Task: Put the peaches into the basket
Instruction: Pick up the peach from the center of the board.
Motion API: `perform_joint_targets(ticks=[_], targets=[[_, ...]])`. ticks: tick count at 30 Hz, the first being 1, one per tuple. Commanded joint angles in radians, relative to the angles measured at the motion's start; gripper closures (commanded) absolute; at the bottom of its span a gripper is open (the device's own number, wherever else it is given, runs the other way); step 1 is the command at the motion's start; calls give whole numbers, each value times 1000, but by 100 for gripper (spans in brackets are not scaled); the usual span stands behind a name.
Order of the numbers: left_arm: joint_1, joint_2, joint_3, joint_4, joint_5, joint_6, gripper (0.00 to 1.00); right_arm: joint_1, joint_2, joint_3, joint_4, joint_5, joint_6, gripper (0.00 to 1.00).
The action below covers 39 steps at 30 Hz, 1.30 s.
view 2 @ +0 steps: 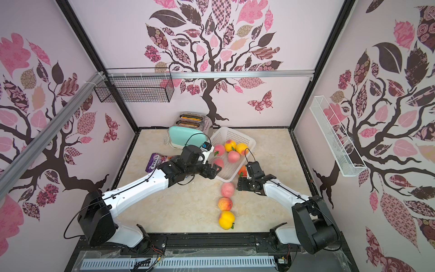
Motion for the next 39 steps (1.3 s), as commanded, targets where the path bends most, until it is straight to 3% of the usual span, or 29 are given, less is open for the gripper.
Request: perform_joint_targets(ticks=[1,13,22,27,39], targets=[[0,7,8,6,12,-9,7,-7,-43,25,6,5,2,22],[-11,-27,4,-28,12,-27,7,-7,-179,-2,-61,-9,20,25],[-33,-63,-19,-43,13,-69,7,4,-377,-54,-145,-35,67,26],[-109,-120,-42,-80,-58,-78,7,63,-476,-53,-197,3,101,26],[-263,-253,-82,-167,-209,-127,7,173,-542,49,-307,75,120,26]])
